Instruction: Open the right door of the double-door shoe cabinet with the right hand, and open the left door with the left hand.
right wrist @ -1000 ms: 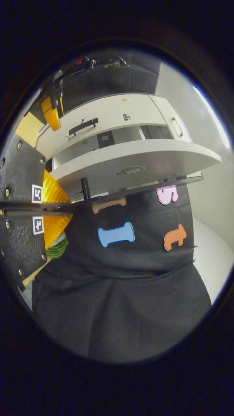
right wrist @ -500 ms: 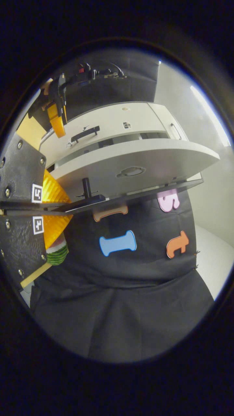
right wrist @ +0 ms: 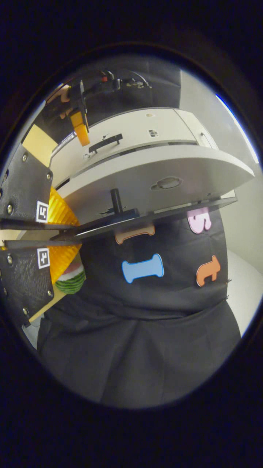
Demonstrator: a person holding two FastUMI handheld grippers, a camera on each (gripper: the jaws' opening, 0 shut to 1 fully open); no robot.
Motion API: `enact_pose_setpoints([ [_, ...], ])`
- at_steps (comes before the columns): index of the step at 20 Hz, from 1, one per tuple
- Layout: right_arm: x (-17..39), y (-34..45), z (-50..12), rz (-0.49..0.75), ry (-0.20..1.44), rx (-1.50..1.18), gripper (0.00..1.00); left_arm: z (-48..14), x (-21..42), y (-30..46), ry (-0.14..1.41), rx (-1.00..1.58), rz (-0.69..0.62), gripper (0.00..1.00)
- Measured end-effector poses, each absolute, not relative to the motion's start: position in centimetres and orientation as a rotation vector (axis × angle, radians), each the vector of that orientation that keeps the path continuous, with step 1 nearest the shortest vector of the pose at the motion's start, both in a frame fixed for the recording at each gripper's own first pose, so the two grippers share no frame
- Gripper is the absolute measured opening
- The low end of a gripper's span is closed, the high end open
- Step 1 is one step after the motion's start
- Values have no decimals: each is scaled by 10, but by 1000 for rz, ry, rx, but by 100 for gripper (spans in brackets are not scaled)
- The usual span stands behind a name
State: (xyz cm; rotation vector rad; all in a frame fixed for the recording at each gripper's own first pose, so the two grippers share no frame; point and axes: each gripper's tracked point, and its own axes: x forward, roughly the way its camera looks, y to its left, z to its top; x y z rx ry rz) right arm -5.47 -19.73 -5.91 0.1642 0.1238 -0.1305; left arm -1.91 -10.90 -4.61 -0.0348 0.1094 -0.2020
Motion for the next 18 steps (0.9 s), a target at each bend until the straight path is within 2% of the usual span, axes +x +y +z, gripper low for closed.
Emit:
enact_pose_setpoints([
  [3,-57,-201,-59,-156,128,120,17,-47,-3,-96,113,-42,-188,98],
  [4,-57,-201,-60,-167,129,119,27,-46,2,-93,113,-43,-185,98],
  [5,-60,-206,-59,-183,126,119,24,-47,8,-90,113,-42,-186,98],
  [7,-62,-208,-57,-197,113,134,43,-46,19,-86,114,-34,-186,98],
  [8,-66,-209,-56,-207,102,144,55,-46,24,-85,115,-31,-187,98],
  [9,-70,-210,-54,-211,93,154,59,-46,29,-85,116,-30,-190,98],
  [10,-73,-213,-53,-221,84,168,58,-46,34,-86,116,-31,-193,98],
  [13,-81,-216,-47,-240,54,197,69,-45,47,-85,114,-25,-192,99],
  [14,-84,-216,-47,-248,51,200,68,-45,52,-86,110,-24,-190,98],
  [16,-87,-222,-49,-282,51,187,76,-42,59,-84,98,-18,-181,98],
  [18,-94,-228,-51,-310,53,175,76,-39,67,-83,89,-11,-176,98],
])
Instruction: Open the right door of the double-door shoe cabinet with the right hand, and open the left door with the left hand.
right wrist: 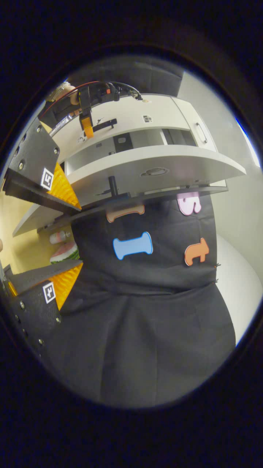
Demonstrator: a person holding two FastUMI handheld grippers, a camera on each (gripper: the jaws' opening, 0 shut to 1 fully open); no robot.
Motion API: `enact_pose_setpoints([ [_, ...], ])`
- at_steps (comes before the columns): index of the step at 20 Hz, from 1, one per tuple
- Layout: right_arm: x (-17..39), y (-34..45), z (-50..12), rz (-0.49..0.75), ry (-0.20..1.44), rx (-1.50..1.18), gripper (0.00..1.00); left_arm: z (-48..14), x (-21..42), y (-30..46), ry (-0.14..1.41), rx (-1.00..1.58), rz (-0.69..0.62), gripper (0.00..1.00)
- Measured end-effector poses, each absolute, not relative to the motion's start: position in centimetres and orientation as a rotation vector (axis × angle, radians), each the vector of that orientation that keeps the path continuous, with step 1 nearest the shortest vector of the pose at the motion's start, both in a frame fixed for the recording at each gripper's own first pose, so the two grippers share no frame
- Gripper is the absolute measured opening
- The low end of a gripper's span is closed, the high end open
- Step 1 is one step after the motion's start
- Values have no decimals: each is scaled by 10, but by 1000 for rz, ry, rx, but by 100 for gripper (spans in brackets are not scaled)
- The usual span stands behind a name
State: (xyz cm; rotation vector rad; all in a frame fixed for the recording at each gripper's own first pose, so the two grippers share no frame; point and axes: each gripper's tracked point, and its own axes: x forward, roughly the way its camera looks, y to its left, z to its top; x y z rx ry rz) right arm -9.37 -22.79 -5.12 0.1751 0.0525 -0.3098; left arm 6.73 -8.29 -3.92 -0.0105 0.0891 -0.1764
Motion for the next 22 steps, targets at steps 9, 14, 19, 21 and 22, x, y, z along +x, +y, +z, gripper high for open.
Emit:
enact_pose_setpoints([
  [9,-102,-249,-67,-369,79,226,76,-21,78,-78,35,-6,-124,98],
  [14,-98,-249,-75,-369,100,227,76,-24,79,-75,55,12,-88,84],
  [19,-97,-247,-81,-360,120,208,76,-25,85,-96,47,22,-130,43],
  [21,-100,-248,-83,-361,131,191,72,-25,80,-96,50,48,-120,34],
  [22,-101,-248,-85,-361,138,188,72,-25,78,-96,55,38,-120,33],
])
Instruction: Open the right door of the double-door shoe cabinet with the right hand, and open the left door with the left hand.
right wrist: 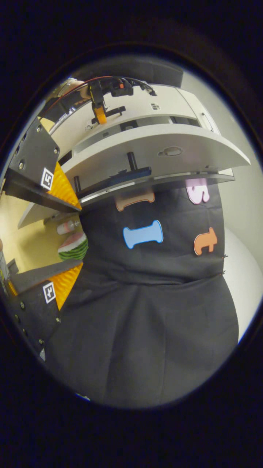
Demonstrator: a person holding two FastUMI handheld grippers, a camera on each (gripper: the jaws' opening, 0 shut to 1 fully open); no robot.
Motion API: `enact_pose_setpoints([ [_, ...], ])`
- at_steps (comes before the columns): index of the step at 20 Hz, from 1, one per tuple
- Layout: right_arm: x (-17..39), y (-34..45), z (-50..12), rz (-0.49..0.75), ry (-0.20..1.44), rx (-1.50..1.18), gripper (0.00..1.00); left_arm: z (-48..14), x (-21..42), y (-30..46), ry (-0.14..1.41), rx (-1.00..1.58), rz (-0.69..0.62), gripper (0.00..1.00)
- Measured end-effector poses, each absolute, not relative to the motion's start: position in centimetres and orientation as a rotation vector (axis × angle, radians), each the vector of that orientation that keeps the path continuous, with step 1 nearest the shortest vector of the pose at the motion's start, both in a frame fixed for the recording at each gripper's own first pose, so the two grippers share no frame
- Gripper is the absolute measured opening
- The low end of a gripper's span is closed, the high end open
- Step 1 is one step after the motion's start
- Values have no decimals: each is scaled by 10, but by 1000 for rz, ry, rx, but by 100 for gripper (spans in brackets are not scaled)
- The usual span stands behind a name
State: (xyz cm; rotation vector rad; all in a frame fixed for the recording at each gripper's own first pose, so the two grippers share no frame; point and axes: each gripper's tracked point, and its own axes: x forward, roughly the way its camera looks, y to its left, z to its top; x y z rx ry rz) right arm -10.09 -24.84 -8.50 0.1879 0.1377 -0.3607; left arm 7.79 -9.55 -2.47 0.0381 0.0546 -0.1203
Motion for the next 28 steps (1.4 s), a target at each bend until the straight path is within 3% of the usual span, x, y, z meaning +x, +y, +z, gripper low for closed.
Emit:
enact_pose_setpoints([
  [5,-107,-248,-90,-353,152,194,76,-25,78,-95,65,41,-124,24],
  [8,-119,-253,-94,-356,157,195,72,-25,78,-94,73,34,-123,20],
  [9,-123,-256,-94,-360,159,194,76,-26,78,-94,73,32,-120,20],
  [17,-136,-267,-97,-378,168,206,73,-26,68,-91,88,18,-116,19],
  [18,-136,-266,-96,-376,170,205,76,-26,66,-90,87,19,-115,19],
  [21,-140,-262,-96,-364,176,196,72,-27,59,-88,91,10,-120,20],
  [22,-141,-259,-96,-356,180,195,76,-28,56,-87,92,5,-121,20],
  [27,-139,-246,-98,-312,204,183,73,-28,28,-78,87,2,-119,19],
  [28,-135,-243,-98,-304,208,178,76,-28,24,-77,90,-1,-119,19],
])
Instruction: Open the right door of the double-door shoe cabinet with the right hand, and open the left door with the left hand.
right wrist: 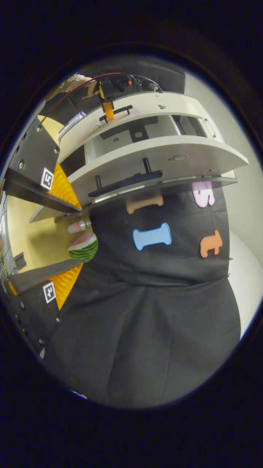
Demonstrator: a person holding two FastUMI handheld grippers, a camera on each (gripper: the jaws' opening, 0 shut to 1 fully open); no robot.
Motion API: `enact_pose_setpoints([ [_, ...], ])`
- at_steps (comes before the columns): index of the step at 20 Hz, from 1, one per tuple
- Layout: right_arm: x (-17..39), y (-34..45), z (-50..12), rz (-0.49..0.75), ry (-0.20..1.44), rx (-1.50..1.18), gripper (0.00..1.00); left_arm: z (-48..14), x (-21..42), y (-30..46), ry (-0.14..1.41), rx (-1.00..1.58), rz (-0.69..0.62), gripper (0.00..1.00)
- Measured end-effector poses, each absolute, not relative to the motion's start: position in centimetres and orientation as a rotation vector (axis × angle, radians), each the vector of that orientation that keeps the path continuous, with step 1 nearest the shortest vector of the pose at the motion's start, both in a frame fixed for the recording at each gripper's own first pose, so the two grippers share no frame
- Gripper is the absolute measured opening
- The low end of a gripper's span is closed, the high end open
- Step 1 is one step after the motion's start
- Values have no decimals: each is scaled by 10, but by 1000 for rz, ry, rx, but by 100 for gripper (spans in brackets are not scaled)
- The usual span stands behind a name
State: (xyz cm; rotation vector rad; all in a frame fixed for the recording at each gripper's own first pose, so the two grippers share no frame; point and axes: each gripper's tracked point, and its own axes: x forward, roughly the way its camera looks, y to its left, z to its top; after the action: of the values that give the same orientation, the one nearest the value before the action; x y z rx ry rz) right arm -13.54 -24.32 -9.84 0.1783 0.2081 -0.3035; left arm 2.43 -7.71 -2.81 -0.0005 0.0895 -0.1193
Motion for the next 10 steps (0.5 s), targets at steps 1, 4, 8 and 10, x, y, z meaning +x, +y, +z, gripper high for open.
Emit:
enact_pose_setpoints([
  [1,-133,-241,-98,-295,212,174,73,-29,21,-75,92,-1,-118,19],
  [4,-128,-233,-99,-271,225,161,73,-29,9,-67,92,1,-119,19],
  [8,-120,-227,-102,-253,232,150,76,-31,-7,-59,96,-5,-146,20],
  [10,-119,-225,-107,-249,242,155,73,-31,-12,-56,103,-5,-152,19],
])
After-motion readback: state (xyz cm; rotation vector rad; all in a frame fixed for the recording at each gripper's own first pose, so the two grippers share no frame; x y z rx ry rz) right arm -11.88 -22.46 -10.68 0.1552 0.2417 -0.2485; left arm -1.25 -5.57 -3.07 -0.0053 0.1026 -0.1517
